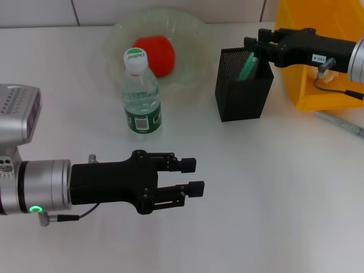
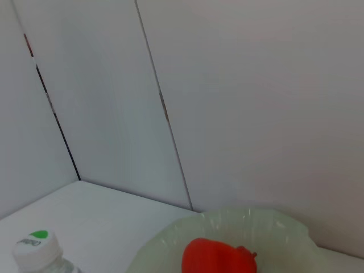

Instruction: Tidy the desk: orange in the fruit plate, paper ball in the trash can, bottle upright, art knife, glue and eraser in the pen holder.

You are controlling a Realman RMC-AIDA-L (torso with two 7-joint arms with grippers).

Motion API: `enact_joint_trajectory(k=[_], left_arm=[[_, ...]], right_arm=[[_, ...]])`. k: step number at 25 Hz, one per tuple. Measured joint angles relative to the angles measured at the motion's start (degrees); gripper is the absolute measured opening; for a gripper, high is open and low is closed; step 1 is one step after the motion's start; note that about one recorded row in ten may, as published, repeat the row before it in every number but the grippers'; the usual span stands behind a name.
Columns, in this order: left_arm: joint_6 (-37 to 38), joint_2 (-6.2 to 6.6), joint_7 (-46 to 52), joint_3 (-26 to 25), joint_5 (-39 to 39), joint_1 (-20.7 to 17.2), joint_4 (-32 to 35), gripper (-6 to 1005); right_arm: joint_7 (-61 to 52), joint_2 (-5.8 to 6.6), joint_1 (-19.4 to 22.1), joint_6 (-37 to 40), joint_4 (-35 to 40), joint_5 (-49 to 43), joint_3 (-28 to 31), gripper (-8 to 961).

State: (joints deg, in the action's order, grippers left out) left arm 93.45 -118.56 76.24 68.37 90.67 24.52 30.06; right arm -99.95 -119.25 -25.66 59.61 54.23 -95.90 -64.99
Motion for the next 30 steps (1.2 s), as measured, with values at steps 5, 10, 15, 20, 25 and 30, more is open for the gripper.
enact_joint_trajectory(k=[5, 10, 15, 20, 25, 30], left_arm=[[-0.03, 0.0, -0.39, 0.0, 0.0, 0.0, -0.25, 571], [0.15, 0.1, -0.4, -0.02, 0.01, -0.08, -0.27, 572], [0.29, 0.17, -0.45, -0.54, 0.03, -0.25, -0.24, 572], [0.28, 0.16, -0.51, -0.54, 0.04, -0.17, -0.28, 573], [0.04, 0.04, -0.56, -0.38, 0.03, 0.0, -0.35, 573], [-0.73, 0.01, -0.57, -0.38, 0.03, 0.3, -0.8, 573]], right_arm=[[-0.23, 0.04, 0.46, 0.76, 1.04, -0.01, -0.16, 434], [-11.71, 2.83, 1.39, 15.06, 13.52, -9.87, 1.94, 534], [-23.76, 4.5, 0.22, 31.13, 29.89, -25.56, 5.67, 533], [-27.85, 4.18, -3.08, 46.02, 41.27, -41.5, 7.37, 532], [-27.28, 1.02, -5.08, 47.9, 43.84, -59.72, 6.99, 531], [-26.53, -0.03, -4.39, 39.18, 37.08, -64.78, 6.06, 531]])
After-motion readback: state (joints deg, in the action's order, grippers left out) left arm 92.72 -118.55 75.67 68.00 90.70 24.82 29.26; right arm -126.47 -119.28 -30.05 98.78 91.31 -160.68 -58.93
